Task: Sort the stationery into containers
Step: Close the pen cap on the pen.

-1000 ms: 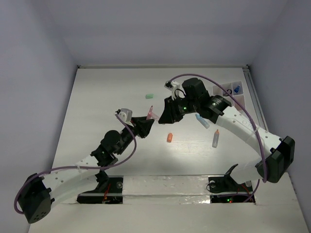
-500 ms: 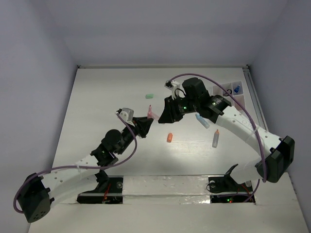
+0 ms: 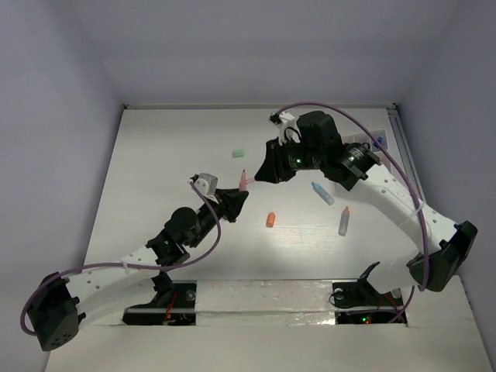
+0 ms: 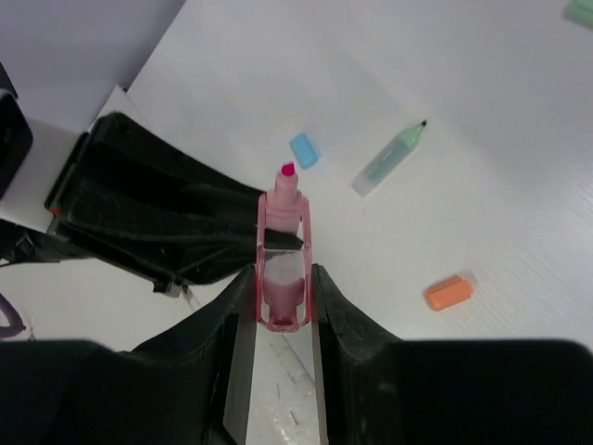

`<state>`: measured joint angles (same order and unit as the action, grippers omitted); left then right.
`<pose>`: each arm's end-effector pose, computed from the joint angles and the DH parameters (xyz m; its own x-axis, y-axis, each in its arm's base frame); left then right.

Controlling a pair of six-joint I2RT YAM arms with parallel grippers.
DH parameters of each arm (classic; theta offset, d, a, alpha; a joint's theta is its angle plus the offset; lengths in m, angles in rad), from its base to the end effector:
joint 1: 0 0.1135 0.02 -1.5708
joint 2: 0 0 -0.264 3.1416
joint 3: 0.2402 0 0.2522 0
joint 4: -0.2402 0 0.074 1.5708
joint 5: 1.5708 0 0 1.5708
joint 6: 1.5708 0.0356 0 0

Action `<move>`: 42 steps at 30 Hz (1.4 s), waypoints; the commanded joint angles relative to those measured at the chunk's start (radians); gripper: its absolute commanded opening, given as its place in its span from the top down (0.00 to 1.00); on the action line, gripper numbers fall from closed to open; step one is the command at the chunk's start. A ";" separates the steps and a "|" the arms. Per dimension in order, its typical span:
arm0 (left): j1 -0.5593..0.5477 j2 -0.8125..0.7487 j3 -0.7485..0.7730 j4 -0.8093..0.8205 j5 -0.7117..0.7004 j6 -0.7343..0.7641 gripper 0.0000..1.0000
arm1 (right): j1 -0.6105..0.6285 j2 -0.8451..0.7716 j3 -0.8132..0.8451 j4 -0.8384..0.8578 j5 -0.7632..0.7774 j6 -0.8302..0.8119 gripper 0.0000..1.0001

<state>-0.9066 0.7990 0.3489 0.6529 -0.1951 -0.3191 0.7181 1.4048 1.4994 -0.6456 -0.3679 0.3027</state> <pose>0.1221 -0.1448 0.2721 -0.0877 -0.3872 -0.9178 0.6613 0.6664 -0.3443 0.2220 0.2109 0.4006 -0.6281 -0.1794 -0.7571 -0.6887 0.5810 0.4337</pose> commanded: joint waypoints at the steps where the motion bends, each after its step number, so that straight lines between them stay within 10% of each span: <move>1: -0.032 0.009 0.036 -0.018 0.019 0.006 1.00 | -0.022 -0.009 0.093 0.089 0.133 -0.037 1.00; 42: -0.091 -0.007 0.124 -0.009 -0.086 0.068 1.00 | -0.022 0.108 0.004 0.207 -0.019 0.022 1.00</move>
<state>-0.9874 0.8284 0.3969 0.5449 -0.2665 -0.2745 0.7021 1.5349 1.5494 -0.4950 -0.3782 0.3195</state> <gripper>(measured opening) 0.155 0.311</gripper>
